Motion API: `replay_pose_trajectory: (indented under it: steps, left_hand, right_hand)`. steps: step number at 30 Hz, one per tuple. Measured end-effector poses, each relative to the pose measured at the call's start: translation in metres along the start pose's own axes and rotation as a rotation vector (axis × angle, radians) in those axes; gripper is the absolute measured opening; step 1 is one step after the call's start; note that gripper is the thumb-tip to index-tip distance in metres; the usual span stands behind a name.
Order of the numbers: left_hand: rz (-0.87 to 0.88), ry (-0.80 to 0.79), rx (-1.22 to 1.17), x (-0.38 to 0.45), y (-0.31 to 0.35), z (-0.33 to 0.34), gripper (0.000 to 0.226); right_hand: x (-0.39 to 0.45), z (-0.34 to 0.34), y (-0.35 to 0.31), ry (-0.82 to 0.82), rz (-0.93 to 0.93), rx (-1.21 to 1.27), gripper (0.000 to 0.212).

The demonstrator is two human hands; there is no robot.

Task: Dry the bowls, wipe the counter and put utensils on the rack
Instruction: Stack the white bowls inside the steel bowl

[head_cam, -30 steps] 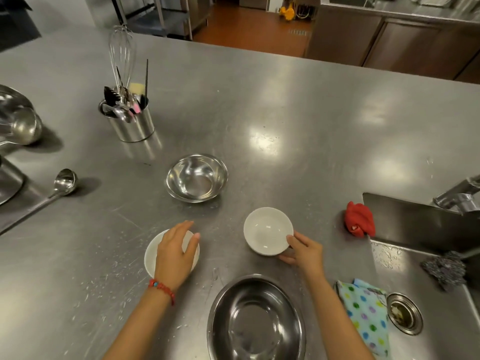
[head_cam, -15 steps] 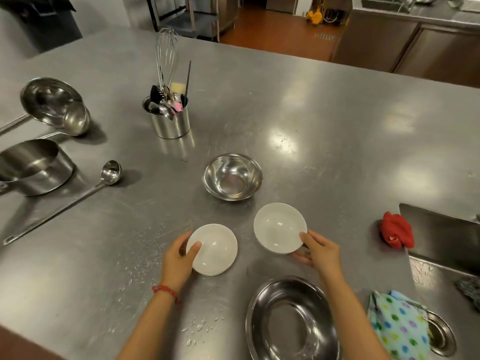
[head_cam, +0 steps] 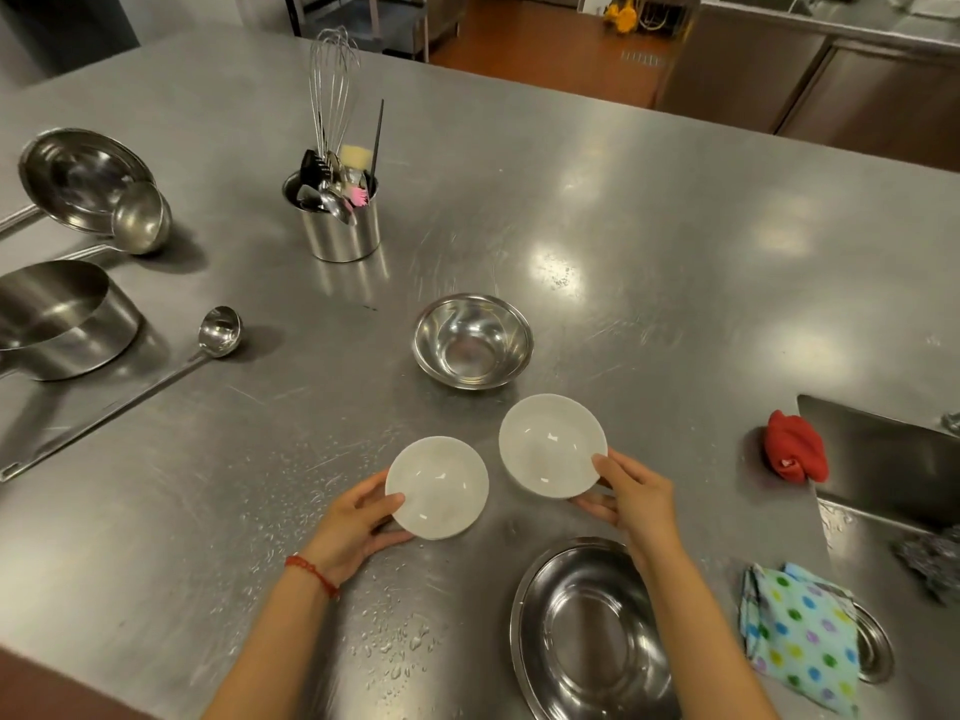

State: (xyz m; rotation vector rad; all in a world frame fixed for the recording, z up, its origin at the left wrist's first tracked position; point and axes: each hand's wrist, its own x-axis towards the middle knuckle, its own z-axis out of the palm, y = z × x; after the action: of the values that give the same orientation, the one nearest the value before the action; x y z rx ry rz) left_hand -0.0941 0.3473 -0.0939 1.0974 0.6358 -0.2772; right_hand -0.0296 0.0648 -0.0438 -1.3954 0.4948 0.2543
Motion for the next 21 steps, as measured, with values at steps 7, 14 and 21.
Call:
replay_pose_trajectory:
  steps: [7, 14, 21]
  left_hand:
    - [0.015, 0.009, 0.001, 0.001, -0.005, -0.002, 0.039]
    - [0.019, -0.101, 0.047, -0.011, 0.0, 0.006, 0.038]
    - [0.046, -0.212, 0.127, -0.034, 0.01, 0.029, 0.038]
  right_hand:
    - [-0.029, -0.02, 0.005, 0.035, -0.01, 0.013, 0.015]
    - [-0.077, -0.065, 0.028, 0.14, 0.001, 0.006, 0.015]
    - [-0.117, -0.089, 0.058, 0.183, 0.046, -0.033, 0.021]
